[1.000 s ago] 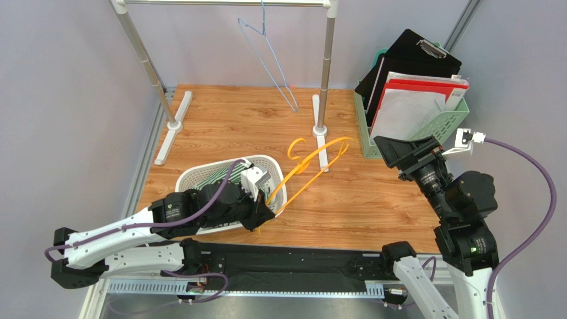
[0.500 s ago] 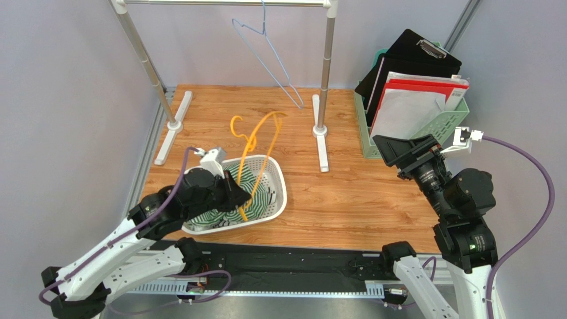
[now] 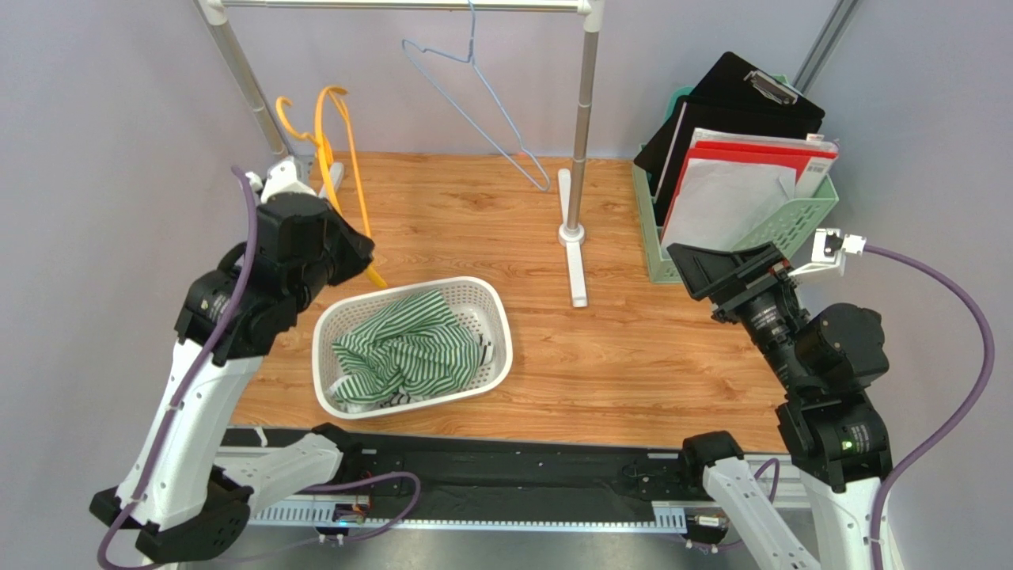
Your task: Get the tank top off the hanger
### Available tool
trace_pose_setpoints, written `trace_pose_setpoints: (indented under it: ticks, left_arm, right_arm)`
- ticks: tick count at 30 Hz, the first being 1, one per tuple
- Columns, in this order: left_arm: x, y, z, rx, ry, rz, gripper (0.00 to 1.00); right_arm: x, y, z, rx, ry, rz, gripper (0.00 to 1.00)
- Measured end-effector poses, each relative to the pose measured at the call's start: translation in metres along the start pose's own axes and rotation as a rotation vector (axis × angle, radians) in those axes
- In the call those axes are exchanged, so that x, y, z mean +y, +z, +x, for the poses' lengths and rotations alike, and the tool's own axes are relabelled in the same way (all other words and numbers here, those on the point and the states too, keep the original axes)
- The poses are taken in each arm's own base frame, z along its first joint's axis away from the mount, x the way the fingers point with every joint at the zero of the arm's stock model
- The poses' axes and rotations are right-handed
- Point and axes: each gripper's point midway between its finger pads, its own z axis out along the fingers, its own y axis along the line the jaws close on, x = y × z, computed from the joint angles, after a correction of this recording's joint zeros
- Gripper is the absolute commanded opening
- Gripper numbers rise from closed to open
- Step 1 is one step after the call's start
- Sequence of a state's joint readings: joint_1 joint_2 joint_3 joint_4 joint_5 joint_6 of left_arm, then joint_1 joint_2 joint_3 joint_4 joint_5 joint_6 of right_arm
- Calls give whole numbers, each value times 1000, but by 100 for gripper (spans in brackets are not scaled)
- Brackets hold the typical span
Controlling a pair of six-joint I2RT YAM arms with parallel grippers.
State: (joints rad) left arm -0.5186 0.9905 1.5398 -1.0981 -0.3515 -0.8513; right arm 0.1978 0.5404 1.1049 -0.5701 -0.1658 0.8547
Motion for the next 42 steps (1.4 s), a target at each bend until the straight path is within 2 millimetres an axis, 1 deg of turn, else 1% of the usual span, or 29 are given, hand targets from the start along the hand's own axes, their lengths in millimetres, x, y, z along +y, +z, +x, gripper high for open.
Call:
trace_pose_setpoints:
  ticks: [2, 4, 8, 11, 14, 16, 21, 28, 31, 37, 39, 42]
  left_arm:
    - [-2, 3, -22, -47, 63, -28, 0]
    - [-4, 6, -35, -78, 143, -38, 0]
    - [-3, 8, -54, -149, 282, -57, 0]
    - [-2, 7, -70, -201, 358, -74, 0]
    - [-8, 7, -87, -246, 413, -83, 0]
    - [-11, 9, -96, -258, 441, -86, 0]
    - [-19, 23, -112, -247, 490, -88, 0]
    - [-23, 48, -135, -197, 476, -60, 0]
    - [-26, 57, -141, -175, 466, -41, 0]
    - [-33, 74, -145, -122, 447, -8, 0]
    - [-31, 80, -149, -107, 426, -13, 0]
    - [-20, 89, -152, -74, 386, -43, 0]
  right_arm:
    - [2, -2, -1, -2, -7, -2, 81]
    - [5, -5, -3, -7, -13, -8, 81]
    - [11, -9, -8, -20, -23, -23, 81]
    - [12, -11, -8, -21, -26, -25, 81]
    - [13, -12, -9, -24, -31, -28, 81]
    - [14, -13, -10, -26, -33, -30, 82]
    - [18, -16, -14, -37, -42, -32, 81]
    - [20, -24, -19, -54, -60, -21, 82]
    - [22, -27, -22, -64, -68, -22, 82]
    - [24, -30, -24, -73, -75, -27, 82]
    - [25, -31, -25, -76, -78, -28, 82]
    - [26, -31, -25, -78, -78, -29, 82]
